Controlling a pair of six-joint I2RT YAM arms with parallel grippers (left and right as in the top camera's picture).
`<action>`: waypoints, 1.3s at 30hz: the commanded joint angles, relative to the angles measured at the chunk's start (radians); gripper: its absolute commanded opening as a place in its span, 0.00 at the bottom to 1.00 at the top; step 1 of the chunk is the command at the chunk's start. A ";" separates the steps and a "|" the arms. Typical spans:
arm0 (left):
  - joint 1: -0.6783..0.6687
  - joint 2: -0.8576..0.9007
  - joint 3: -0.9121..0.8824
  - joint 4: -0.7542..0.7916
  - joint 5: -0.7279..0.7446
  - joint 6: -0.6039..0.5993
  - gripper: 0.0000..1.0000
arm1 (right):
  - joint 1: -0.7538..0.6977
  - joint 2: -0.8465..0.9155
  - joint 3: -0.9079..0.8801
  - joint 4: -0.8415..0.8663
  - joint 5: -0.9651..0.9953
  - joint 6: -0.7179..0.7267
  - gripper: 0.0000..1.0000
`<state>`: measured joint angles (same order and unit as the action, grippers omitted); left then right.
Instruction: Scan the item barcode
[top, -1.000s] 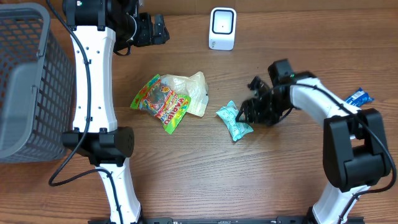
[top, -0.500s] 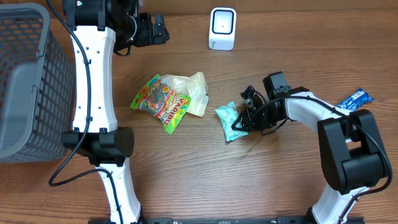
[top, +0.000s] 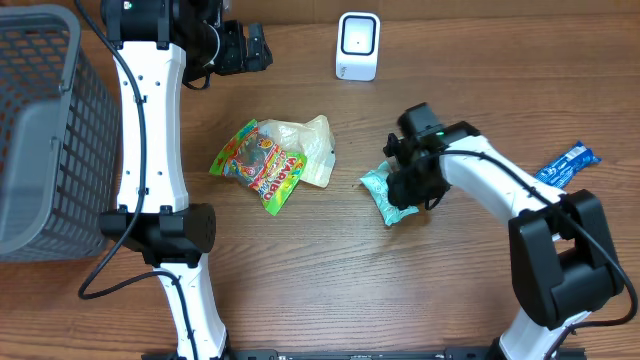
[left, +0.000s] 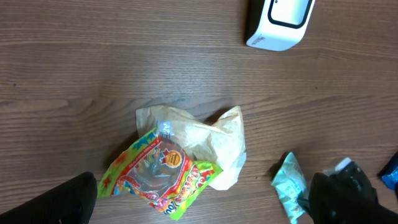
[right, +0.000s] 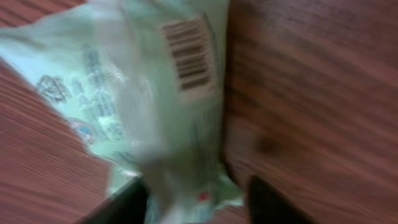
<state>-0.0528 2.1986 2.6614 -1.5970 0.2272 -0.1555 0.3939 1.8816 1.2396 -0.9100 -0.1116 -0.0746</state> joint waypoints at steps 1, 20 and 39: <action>-0.013 -0.028 -0.002 0.001 -0.002 -0.006 1.00 | 0.053 -0.025 0.026 -0.005 0.306 0.046 0.68; -0.013 -0.028 -0.002 0.001 -0.002 -0.006 1.00 | 0.033 -0.130 0.045 -0.180 -0.118 0.839 0.96; -0.013 -0.028 -0.002 0.001 -0.002 -0.006 1.00 | 0.158 -0.129 -0.226 0.089 0.287 0.864 0.57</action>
<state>-0.0528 2.1986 2.6614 -1.5970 0.2272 -0.1555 0.5541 1.7535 1.0237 -0.8227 -0.0143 0.7860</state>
